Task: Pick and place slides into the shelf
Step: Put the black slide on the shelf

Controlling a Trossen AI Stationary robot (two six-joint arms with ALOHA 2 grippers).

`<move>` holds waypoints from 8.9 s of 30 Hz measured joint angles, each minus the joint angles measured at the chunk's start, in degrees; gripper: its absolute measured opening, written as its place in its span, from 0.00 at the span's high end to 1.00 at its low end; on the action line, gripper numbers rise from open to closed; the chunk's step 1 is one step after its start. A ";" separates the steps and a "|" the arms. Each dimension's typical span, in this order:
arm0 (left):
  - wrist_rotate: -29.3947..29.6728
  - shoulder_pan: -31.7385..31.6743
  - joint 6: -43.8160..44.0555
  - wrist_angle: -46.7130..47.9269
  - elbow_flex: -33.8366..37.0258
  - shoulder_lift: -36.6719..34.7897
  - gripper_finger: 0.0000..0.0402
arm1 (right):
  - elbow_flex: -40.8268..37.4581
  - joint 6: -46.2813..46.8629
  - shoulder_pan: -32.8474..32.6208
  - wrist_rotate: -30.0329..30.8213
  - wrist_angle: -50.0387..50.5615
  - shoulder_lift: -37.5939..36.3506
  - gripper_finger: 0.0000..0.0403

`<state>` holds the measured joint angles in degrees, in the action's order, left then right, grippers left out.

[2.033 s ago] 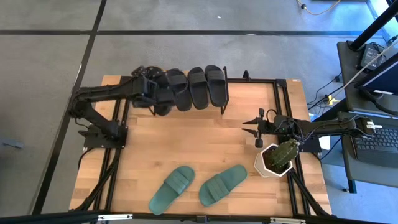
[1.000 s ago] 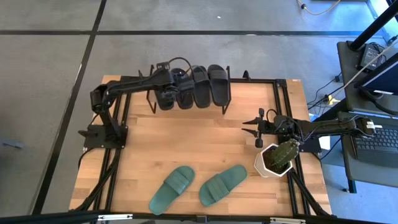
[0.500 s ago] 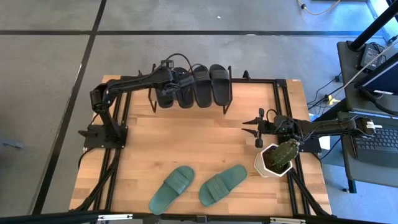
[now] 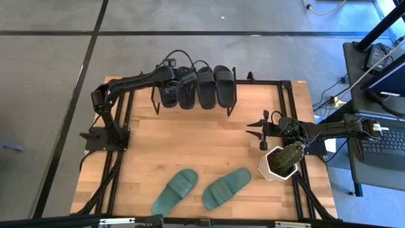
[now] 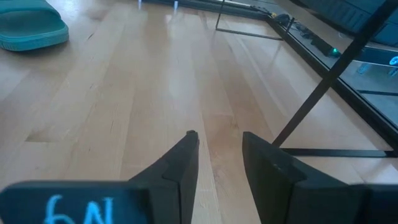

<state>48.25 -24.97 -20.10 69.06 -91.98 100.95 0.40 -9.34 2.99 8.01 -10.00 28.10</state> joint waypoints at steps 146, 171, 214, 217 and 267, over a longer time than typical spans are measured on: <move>-34.01 5.16 16.48 8.37 7.13 -9.53 0.51 | 0.02 1.53 0.01 0.00 0.46 0.02 0.69; -32.49 5.40 10.99 5.73 7.08 -9.57 0.51 | 0.02 1.27 0.01 0.00 0.59 0.00 0.69; -32.91 7.39 14.55 8.57 7.04 -9.60 0.99 | 0.02 0.02 0.00 0.00 0.87 0.02 0.69; -32.94 7.39 15.50 8.56 7.04 -9.60 0.99 | 0.02 0.04 0.00 0.00 0.87 0.00 0.69; -34.20 9.41 16.99 9.07 6.87 -9.58 0.53 | 0.02 0.26 -0.01 0.00 0.87 0.02 0.69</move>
<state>14.05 -15.56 -3.10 78.12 -85.11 91.36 0.43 -9.08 2.98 8.01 -9.13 28.12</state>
